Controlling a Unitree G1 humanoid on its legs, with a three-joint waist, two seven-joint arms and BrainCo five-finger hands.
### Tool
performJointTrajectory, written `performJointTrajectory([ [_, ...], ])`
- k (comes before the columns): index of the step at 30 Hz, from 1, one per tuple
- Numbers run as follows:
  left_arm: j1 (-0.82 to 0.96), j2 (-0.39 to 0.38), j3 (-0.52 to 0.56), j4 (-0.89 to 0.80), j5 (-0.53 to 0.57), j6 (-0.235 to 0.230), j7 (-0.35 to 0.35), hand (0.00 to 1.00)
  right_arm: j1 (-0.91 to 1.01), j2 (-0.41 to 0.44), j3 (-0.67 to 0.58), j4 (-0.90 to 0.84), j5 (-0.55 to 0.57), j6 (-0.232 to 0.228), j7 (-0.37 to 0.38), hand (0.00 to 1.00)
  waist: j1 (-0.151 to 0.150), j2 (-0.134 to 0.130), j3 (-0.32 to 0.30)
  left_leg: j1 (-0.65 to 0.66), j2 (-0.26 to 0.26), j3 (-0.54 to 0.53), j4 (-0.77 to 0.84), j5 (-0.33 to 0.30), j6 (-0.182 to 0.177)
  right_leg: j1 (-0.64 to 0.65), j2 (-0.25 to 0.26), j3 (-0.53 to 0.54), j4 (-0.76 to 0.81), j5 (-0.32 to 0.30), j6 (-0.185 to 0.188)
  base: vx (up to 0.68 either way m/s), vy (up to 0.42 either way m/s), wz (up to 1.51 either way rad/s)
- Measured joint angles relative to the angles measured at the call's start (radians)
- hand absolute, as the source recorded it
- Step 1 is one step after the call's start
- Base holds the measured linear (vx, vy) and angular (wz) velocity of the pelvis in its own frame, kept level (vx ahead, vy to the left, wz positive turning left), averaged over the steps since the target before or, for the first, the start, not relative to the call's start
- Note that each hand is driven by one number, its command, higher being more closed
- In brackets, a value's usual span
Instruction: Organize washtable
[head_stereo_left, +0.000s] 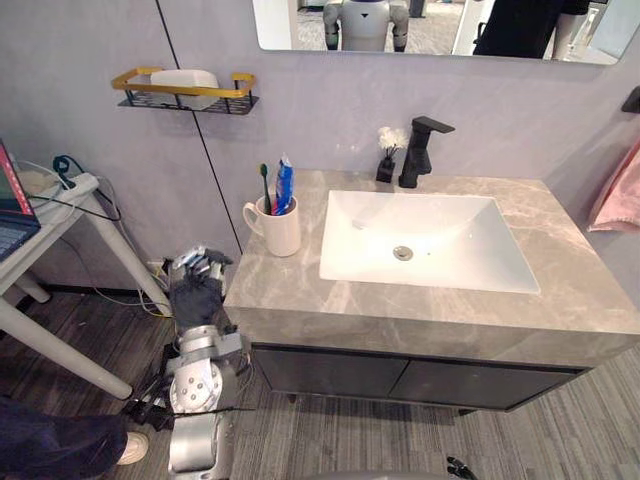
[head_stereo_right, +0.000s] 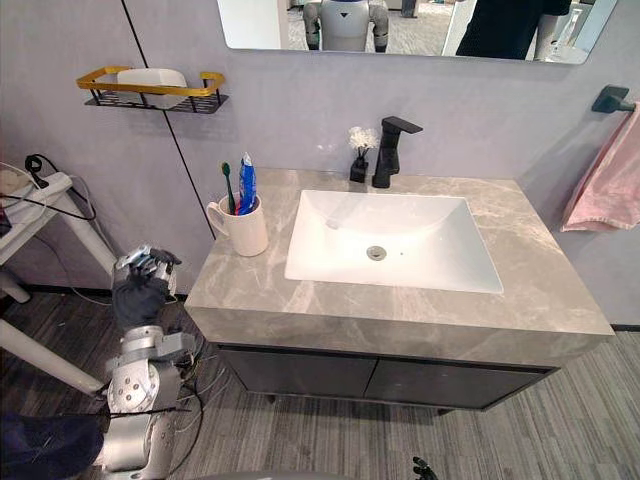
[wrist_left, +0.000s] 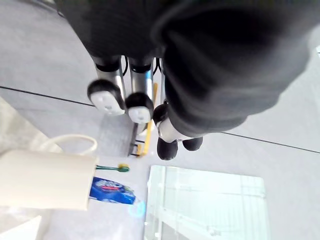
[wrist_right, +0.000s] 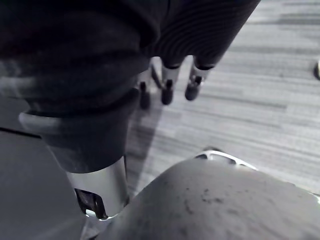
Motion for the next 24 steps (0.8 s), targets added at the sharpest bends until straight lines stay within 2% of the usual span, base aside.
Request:
performJointTrajectory([
  [5,-0.084,0.017,-0.061,0.006,0.026,0.0,-0.002,1.0,0.0,0.0,0.0,0.003,-0.002,0.0,0.006,0.0,-0.002,-0.003,-0.002,-0.002,0.001,0.019,0.001,-0.001,-0.001,-0.018,0.003,0.028,-0.004,0.008,-0.001,0.02,0.005,-0.15],
  [6,-0.112,0.026,-0.072,0.058,0.026,-0.001,-0.023,1.0,-0.003,-0.002,0.0,0.002,-0.003,0.001,0.01,0.0,-0.002,-0.003,-0.003,0.003,0.004,0.036,-0.003,-0.001,-0.001,-0.018,0.009,0.042,-0.018,0.02,-0.01,-0.01,-0.003,-0.37],
  [8,-0.146,0.049,-0.072,0.188,0.037,0.013,-0.024,1.0,-0.011,-0.003,0.004,0.003,-0.003,0.003,0.016,0.0,-0.004,-0.001,-0.005,0.009,0.01,0.054,-0.005,-0.002,-0.002,-0.018,0.016,0.058,-0.037,0.035,-0.014,-0.03,-0.01,-0.35],
  [10,-0.167,0.065,-0.068,0.311,0.052,0.053,-0.033,1.0,-0.017,-0.004,0.012,0.003,-0.004,0.004,0.016,0.0,-0.01,-0.002,-0.006,0.009,0.016,0.071,-0.005,-0.003,-0.004,-0.021,0.026,0.076,-0.063,0.054,-0.02,-0.05,-0.02,-0.27],
  [12,-0.168,0.073,-0.066,0.358,0.058,0.081,-0.045,1.0,-0.02,-0.004,0.02,0.003,-0.004,0.007,0.017,0.0,-0.023,-0.004,-0.007,0.009,0.018,0.076,-0.006,-0.003,-0.004,-0.018,0.031,0.082,-0.081,0.065,-0.024,-0.03,-0.016,-0.13],
  [18,-0.188,0.115,-0.062,0.46,0.076,0.11,-0.064,1.0,-0.027,-0.004,0.021,0.006,-0.003,0.009,0.022,0.0,-0.032,-0.007,-0.009,0.007,0.019,0.092,-0.023,0.0,-0.007,-0.039,0.034,0.101,-0.084,0.073,-0.025,-0.02,-0.009,-0.1],
  [24,-0.251,0.147,-0.037,0.54,0.112,0.124,-0.051,1.0,-0.042,-0.002,0.038,0.018,-0.004,0.01,0.022,0.0,-0.034,-0.021,-0.009,0.0,0.018,0.091,-0.032,0.001,-0.008,-0.055,0.034,0.107,-0.086,0.074,-0.022,0.01,-0.005,-0.03],
])
